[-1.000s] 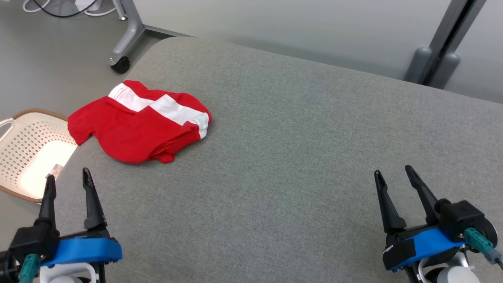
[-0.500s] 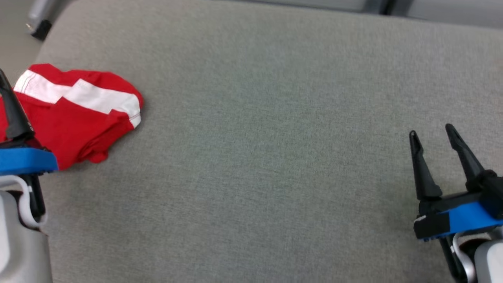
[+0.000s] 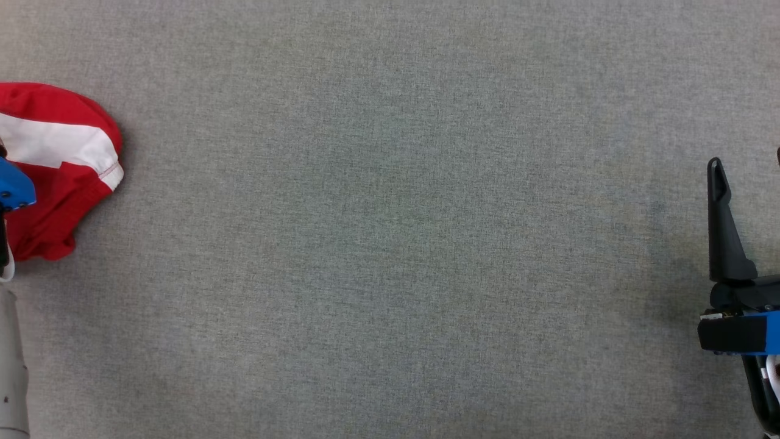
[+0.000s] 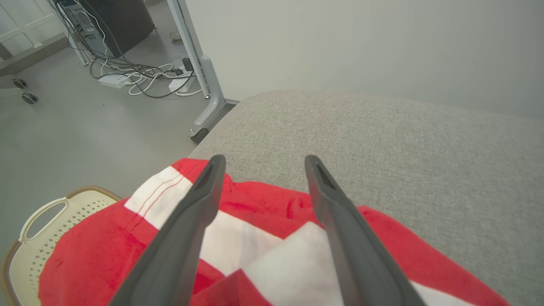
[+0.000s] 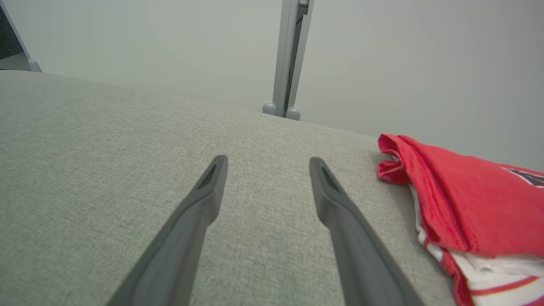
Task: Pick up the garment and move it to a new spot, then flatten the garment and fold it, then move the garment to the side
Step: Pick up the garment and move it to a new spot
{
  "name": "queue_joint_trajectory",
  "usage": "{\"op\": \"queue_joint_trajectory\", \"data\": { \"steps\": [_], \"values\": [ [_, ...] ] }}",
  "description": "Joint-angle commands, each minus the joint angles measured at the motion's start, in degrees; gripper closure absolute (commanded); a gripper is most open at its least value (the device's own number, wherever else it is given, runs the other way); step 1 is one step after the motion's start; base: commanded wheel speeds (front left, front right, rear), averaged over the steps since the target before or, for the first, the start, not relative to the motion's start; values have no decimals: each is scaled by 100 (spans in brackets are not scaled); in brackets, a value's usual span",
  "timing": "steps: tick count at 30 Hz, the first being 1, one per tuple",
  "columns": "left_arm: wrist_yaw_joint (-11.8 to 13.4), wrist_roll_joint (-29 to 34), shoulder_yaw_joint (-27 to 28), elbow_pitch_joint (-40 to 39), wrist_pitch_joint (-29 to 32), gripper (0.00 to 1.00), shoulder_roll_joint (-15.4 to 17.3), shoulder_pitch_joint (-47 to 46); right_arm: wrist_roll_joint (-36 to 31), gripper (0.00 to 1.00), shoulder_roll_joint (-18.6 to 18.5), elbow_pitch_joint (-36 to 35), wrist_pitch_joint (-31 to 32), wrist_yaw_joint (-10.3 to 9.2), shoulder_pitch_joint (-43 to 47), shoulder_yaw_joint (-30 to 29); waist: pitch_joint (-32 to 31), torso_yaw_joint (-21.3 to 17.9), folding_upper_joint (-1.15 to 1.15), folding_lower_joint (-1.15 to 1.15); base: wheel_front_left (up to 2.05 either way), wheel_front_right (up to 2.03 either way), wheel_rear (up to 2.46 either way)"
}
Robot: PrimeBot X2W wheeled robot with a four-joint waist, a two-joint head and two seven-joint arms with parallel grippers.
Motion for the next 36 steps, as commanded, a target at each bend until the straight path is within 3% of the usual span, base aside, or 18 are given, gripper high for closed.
{"op": "queue_joint_trajectory", "data": {
  "steps": [1,8,17,18,20,36],
  "values": [
    [-35,-48,-54,214,238,0,20,-123,41,0,-28,-58,16,1,-62,-22,49,-2,0,-2,0,0,0],
    [-152,-378,-329,1030,1377,0,-41,-327,-6,0,26,-124,5,1,-69,-91,111,35,0,-2,0,0,0],
    [-201,-929,-864,1334,2350,0,-105,-282,-19,0,29,-80,16,1,-154,-2,94,71,0,-2,0,0,0],
    [-202,-977,-906,1344,2368,50,-61,-256,-23,0,36,-69,12,1,-168,15,84,56,0,-2,0,0,0],
    [-202,-1061,-972,1353,2299,98,23,-220,-1,0,41,-29,-15,1,-193,40,45,22,0,-2,0,0,0],
    [-178,-1044,-1561,622,802,100,626,-707,153,0,379,756,-502,1,-213,232,-854,-476,0,-2,0,0,0]
  ]
}}
